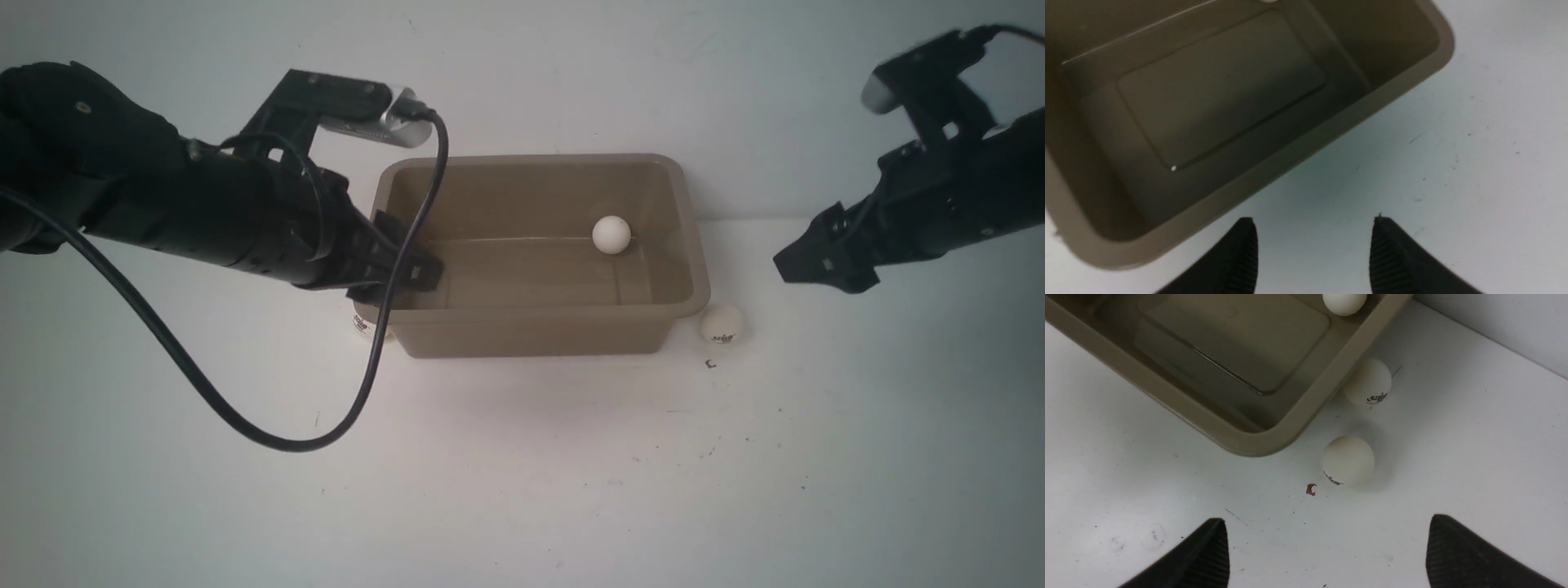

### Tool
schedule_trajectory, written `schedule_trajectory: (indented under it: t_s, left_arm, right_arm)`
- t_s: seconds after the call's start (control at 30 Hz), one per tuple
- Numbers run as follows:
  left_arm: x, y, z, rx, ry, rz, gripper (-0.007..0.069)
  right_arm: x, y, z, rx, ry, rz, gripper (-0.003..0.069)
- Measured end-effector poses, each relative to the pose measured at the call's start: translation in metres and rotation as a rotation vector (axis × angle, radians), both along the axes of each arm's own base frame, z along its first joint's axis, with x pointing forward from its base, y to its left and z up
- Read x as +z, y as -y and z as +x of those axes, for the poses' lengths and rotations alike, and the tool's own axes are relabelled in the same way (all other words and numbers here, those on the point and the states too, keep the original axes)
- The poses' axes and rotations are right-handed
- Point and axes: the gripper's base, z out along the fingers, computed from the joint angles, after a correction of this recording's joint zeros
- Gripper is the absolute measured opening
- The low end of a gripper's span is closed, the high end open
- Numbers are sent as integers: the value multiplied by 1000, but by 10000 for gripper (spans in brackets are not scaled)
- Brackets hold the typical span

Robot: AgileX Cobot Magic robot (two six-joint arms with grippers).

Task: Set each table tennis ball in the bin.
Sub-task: Use the right arm to clamp the table tennis ball closest to it

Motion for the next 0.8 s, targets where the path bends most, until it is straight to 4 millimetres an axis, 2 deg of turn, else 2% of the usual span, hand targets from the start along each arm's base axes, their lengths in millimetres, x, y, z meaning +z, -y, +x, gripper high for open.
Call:
schedule_trajectory:
  t_s: [0.1,0.13,0.23,0.57,0.67,0.8]
  left_arm:
    - [3,4,-1,-32,11,-40,388]
    - [5,6,-2,-44,16,-81,406]
    - [9,9,-2,-54,15,-133,417]
    - [10,13,-5,-92,6,-167,417]
    - [11,13,-5,-90,5,-170,417]
    - [11,13,-5,-91,5,-171,417]
  right_arm:
    - [-12,0,6,4,-23,-9,585]
    - [-22,-1,11,6,-49,-14,585]
    - [-36,-2,22,9,-81,-16,585]
    - [-41,-8,55,45,-115,14,585]
    - [-48,-10,61,57,-141,17,585]
    - [-66,-11,69,60,-184,17,585]
